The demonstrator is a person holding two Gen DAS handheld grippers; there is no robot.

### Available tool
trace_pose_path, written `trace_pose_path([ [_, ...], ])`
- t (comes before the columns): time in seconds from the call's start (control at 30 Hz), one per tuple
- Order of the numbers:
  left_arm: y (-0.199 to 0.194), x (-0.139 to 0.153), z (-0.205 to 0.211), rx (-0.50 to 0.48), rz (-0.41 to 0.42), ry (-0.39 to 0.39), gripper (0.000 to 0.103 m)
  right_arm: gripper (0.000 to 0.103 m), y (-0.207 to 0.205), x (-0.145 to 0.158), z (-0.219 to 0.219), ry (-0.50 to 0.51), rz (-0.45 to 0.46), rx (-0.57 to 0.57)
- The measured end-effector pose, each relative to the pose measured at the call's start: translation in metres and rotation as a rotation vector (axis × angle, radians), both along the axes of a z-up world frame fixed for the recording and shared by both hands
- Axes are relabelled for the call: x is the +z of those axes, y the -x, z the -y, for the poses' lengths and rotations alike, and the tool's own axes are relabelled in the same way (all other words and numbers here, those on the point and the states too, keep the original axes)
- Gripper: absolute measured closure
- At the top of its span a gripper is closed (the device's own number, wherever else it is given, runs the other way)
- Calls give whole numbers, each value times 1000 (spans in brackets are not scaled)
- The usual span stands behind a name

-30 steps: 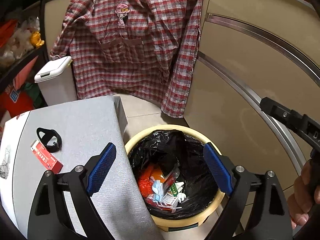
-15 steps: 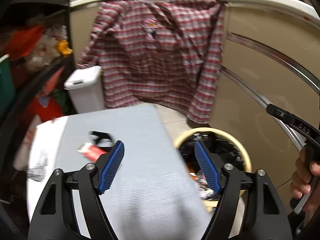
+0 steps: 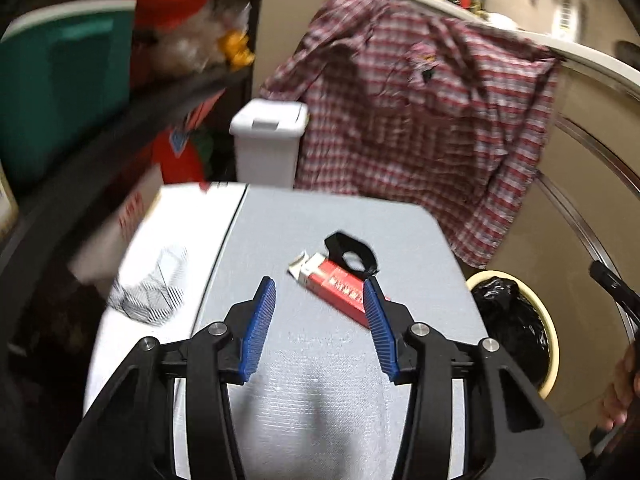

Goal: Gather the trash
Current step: 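Move both open tools back over the table toward the box and strap, then grasp the red-and-white ointment box with the left tool while the right tool grasps the black strap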

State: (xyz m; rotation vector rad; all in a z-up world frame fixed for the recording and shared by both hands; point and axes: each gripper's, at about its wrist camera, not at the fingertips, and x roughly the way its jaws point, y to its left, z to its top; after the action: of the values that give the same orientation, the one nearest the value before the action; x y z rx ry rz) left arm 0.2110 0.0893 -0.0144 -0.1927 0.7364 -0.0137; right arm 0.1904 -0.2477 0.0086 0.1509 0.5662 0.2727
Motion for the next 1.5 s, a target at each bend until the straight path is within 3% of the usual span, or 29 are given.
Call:
trace_pose_path([
  [0.03,-5,-7,4,8,-11,4,57,81,-2,0,-2,-11,-1,2],
  [0.2,-28,-40,32,60,-55,25,29,81,-9,-2,-1,-21,-7,3],
  [0.37,-57,-74,61,146,-128,66,27,80,-15,-10,4,-24,-33,12],
  [0.5,-75,-86,80,194,-155,19,27,80,-19,-16,6,-22,-47,24],
  [0.73,-85,-98,80,290,-206,-42,27,80,-26,-25,-5,-18,-66,45],
  [0.83,-84,-99,77,286,-206,-42,40,80,-30,-29,-12,-12,-75,58],
  [0.97,-76,-99,55,271,-214,-46,65,80,-34,-34,-25,-3,-84,82],
  [1.07,-66,-92,28,253,-222,-48,66,80,-36,-40,-35,2,-95,106],
  [1.27,-32,-72,-26,149,-197,-150,67,80,-39,-57,-68,40,-131,185],
  [1.5,-24,-93,-64,103,-216,-62,67,80,-41,-77,-100,38,-191,258],
])
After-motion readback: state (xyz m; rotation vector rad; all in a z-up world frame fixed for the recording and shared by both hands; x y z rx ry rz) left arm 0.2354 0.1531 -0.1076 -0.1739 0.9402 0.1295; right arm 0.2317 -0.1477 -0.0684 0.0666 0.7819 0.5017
